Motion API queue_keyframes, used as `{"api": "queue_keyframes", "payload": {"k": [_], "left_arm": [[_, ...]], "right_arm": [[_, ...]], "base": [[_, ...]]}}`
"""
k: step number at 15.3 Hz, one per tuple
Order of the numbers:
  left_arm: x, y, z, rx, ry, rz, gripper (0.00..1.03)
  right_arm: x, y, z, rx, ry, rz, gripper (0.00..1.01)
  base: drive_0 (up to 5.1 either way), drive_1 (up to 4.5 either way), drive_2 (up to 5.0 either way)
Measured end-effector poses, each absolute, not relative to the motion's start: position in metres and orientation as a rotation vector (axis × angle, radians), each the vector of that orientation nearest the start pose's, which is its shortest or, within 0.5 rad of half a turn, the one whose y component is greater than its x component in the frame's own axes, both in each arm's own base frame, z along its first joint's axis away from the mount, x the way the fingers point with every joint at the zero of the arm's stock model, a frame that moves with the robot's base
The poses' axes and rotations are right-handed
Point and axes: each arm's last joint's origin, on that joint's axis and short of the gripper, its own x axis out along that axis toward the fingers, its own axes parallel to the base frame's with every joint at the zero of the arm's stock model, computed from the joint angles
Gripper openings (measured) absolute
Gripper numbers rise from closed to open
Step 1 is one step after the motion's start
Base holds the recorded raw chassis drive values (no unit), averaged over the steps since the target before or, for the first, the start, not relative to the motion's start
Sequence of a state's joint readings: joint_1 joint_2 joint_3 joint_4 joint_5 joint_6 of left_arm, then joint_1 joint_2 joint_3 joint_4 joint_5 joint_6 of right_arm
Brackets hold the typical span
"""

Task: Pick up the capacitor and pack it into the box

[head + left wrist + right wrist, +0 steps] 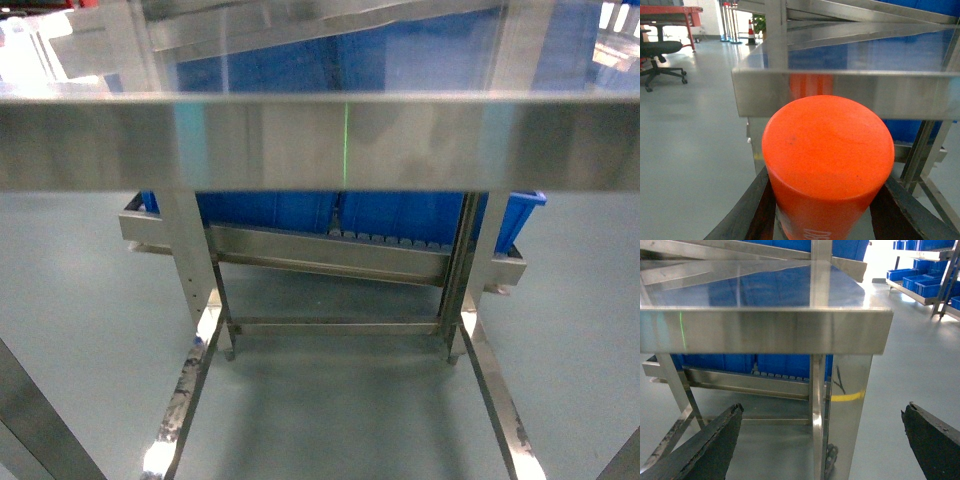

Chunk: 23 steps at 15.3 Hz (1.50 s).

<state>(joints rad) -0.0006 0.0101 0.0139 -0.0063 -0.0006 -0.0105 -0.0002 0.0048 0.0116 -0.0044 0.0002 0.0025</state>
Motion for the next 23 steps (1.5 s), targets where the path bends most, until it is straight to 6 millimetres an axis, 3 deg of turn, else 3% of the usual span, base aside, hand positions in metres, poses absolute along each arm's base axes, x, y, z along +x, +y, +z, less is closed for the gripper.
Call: {"api": "queue_keyframes", "payload": {"k": [23], "left_arm": [[0.0975, 0.0, 0.1669, -0.01, 0.002, 0.0, 0.41]], "right_arm": [[0.0973, 0.0, 0.1665, 0.002, -0.001, 0.0, 0.98]], "base": [[0.0, 0.0, 0.0]]}}
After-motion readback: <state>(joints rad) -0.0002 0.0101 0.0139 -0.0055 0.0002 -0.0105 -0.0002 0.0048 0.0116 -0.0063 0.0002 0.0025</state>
